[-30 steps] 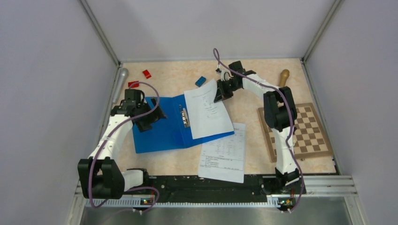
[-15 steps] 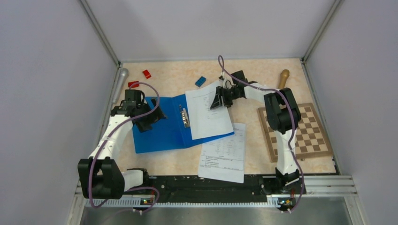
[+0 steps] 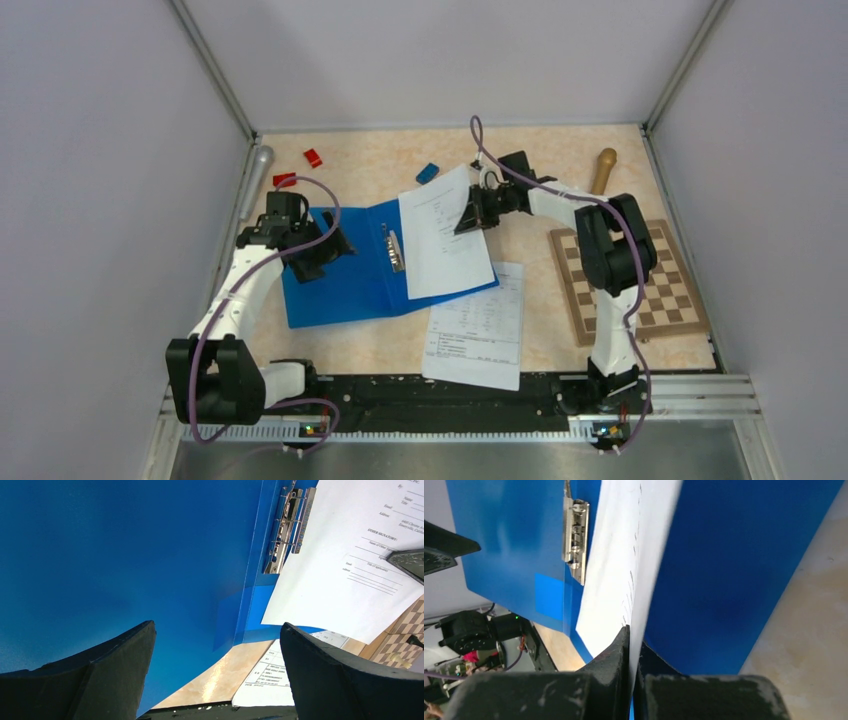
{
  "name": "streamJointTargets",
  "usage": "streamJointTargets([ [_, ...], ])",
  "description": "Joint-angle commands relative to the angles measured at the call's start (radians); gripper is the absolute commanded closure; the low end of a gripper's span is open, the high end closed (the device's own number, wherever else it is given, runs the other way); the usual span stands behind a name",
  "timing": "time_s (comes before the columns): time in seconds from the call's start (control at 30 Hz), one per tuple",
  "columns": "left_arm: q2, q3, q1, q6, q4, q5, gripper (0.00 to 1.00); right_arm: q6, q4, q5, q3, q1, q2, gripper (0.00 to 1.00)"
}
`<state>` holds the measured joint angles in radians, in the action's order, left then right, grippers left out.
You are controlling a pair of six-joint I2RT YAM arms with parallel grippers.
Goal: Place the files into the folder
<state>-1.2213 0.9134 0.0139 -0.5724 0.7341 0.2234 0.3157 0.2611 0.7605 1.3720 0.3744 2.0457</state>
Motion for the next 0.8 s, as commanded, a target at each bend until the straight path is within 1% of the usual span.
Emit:
streamJointTargets([
  [0.0,0.020,-0.008,-0.005,0.011,-0.021,0.008,0.01,-0.027,-0.018,0.087,0.077,-0.007,-0.066,1.00],
  [0.17,0.016,-0.012,-0.004,0.007,-0.022,0.010,0.01,0.028,-0.091,0.181,0.057,-0.007,-0.109,1.00],
  [0.43,0.019,-0.016,-0.005,0.010,-0.022,0.005,0.01,0.039,-0.157,0.288,-0.003,-0.008,-0.184,1.00],
  [0.6,0.013,-0.015,-0.005,0.006,-0.028,0.011,0.01,0.065,-0.193,0.308,-0.015,-0.007,-0.165,1.00],
  [0.67,0.013,-0.016,-0.005,0.007,-0.028,0.010,0.01,0.109,-0.244,0.313,-0.026,-0.007,-0.141,1.00],
  [0.77,0.011,-0.016,-0.004,0.006,-0.029,0.010,0.01,0.243,-0.420,0.345,-0.061,-0.007,-0.083,1.00],
])
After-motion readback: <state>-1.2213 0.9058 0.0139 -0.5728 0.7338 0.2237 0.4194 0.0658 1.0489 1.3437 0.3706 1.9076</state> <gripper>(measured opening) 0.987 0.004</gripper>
